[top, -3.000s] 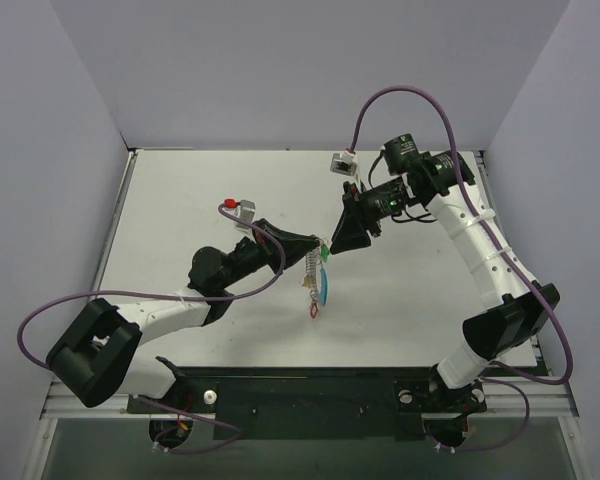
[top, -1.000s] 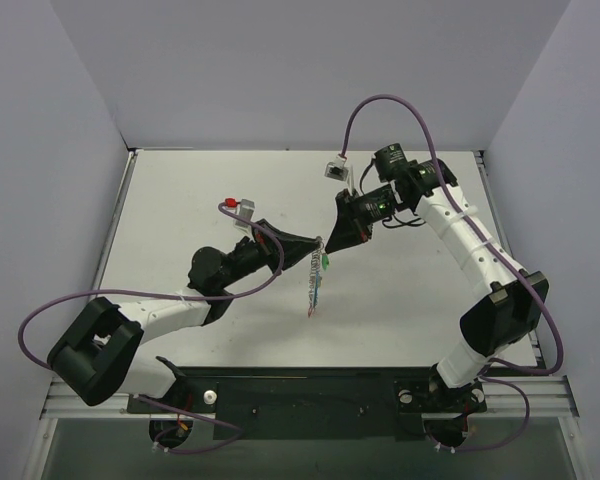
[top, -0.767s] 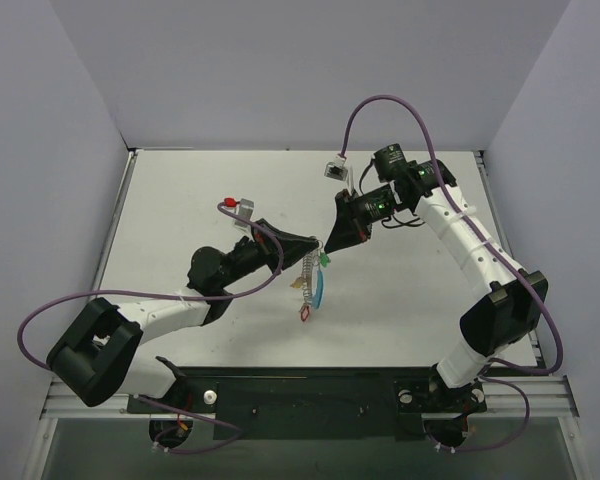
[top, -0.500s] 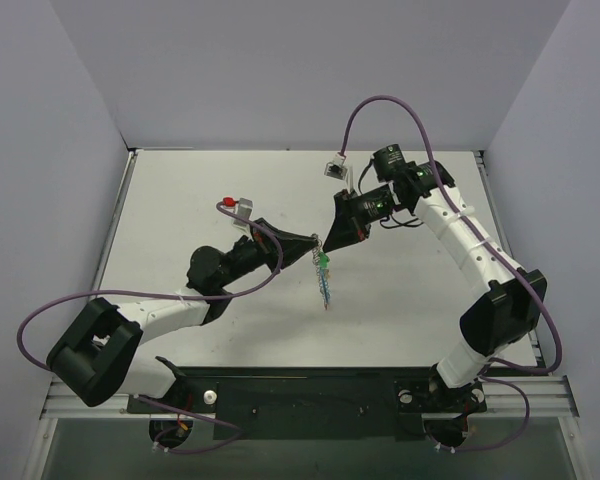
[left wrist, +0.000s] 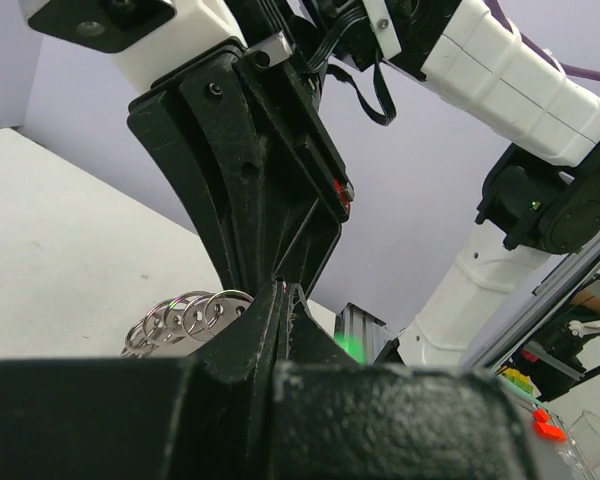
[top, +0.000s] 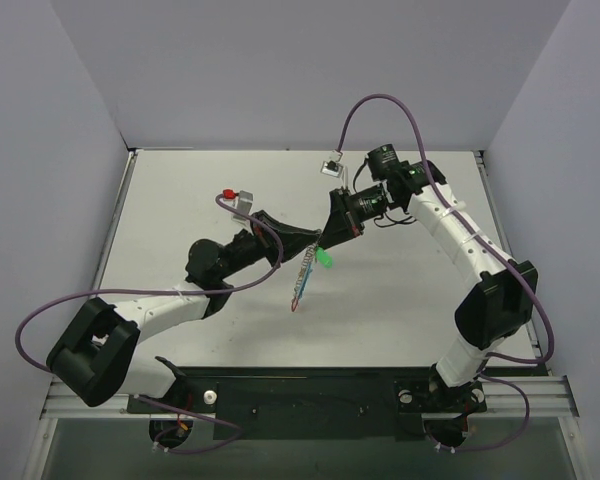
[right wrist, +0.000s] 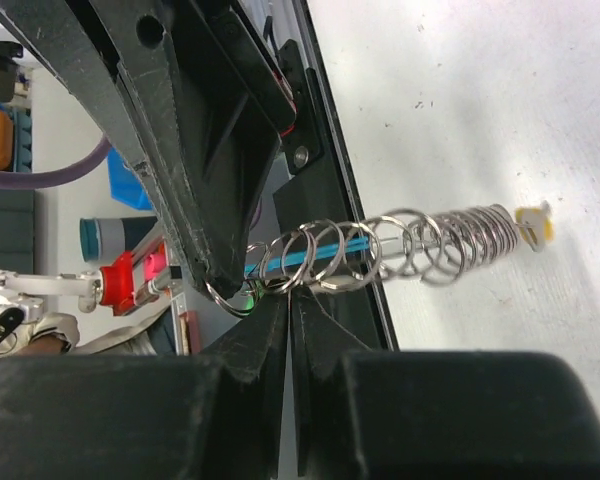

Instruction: Put the keys on the keyring

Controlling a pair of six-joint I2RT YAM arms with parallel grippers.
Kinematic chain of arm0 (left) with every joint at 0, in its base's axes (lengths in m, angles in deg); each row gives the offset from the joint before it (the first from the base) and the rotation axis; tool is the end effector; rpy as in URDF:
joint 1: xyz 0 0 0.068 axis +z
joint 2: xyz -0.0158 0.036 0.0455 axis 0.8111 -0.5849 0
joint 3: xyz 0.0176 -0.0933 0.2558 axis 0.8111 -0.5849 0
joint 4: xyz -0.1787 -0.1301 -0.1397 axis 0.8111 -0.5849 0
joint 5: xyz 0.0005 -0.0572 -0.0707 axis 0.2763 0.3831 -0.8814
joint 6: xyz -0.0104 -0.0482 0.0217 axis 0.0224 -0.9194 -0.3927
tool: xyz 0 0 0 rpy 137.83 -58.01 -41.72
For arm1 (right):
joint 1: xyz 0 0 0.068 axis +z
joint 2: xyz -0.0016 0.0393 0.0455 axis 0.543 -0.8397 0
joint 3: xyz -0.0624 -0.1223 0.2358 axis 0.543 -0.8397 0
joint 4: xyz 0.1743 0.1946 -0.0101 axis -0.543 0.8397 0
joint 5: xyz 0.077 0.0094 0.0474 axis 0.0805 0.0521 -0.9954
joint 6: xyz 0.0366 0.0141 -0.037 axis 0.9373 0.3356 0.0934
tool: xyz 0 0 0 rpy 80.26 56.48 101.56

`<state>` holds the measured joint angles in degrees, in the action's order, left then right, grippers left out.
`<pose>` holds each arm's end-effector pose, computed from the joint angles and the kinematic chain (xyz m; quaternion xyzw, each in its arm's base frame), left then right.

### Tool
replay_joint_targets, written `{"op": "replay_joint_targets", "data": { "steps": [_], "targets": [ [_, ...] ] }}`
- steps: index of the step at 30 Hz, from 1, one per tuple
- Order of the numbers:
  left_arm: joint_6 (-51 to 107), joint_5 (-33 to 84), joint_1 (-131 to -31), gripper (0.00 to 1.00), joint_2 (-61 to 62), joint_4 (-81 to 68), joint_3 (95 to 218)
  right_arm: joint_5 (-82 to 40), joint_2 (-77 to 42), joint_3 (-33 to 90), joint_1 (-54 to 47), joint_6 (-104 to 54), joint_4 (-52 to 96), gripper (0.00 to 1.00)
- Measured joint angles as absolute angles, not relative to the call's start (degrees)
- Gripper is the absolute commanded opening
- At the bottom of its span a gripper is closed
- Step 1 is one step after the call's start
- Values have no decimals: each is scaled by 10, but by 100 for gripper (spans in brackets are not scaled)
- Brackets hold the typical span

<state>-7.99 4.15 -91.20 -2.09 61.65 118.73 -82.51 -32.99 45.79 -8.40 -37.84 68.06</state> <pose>0.2106 -0.1807 0.2933 0.1707 0.5264 -0.6515 0.5189 0.3071 0.1764 0.3559 -0.3916 0.6935 0.5730 0.1931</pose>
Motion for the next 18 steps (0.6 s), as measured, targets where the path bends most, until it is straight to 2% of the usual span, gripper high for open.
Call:
{"op": "replay_joint_targets", "data": {
  "steps": [8,18],
  "targets": [
    [-78,28,-912,0,-20,626,1210,-834,-341,466,-88,-361,674,10],
    [-70,-4,-899,0,6,635,1204,-790,-321,469,-119,-398,678,34]
  ]
}}
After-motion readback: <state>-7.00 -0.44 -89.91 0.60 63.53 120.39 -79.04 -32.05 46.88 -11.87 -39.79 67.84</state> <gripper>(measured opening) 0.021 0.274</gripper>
